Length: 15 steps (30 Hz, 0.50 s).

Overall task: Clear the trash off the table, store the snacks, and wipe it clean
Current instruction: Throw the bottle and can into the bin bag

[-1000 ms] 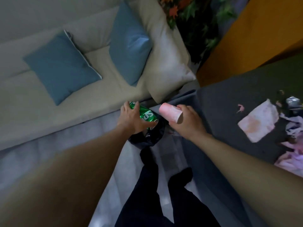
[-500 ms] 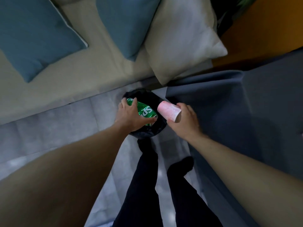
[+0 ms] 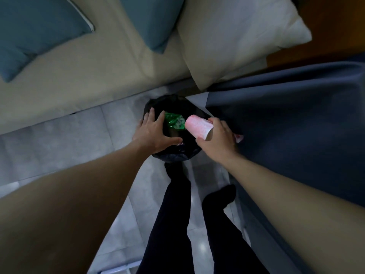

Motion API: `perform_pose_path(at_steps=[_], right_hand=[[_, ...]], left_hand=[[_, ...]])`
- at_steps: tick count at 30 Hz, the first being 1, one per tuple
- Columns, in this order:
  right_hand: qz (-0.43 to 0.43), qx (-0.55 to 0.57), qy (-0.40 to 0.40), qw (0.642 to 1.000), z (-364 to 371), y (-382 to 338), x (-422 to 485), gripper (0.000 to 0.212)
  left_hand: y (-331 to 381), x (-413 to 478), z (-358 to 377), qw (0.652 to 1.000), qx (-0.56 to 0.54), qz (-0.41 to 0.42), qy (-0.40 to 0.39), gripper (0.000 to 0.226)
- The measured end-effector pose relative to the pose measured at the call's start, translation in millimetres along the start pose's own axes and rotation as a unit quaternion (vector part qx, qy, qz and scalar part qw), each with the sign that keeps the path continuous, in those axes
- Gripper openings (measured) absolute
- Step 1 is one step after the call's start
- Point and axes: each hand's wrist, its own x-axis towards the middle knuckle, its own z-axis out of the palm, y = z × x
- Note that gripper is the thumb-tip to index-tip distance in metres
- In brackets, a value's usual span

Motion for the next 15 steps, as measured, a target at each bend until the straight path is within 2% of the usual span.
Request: perform_pose_path(at_steps=[5,15], right_hand=[[0.000,0.003,-0.061,0.998,8.6,-5.5,5.7,0.099],[-0.039,-0.023,-0.098,0.994,-15.4,-0.7,-17.2,0.093]], left_hand=[[-11.1,-1.7,-3.7,1.000,0.022,0.017,0.009,0.096],[1.5,-24.3,-24.9,0.998,0.050,0.045,0.014,0.083]])
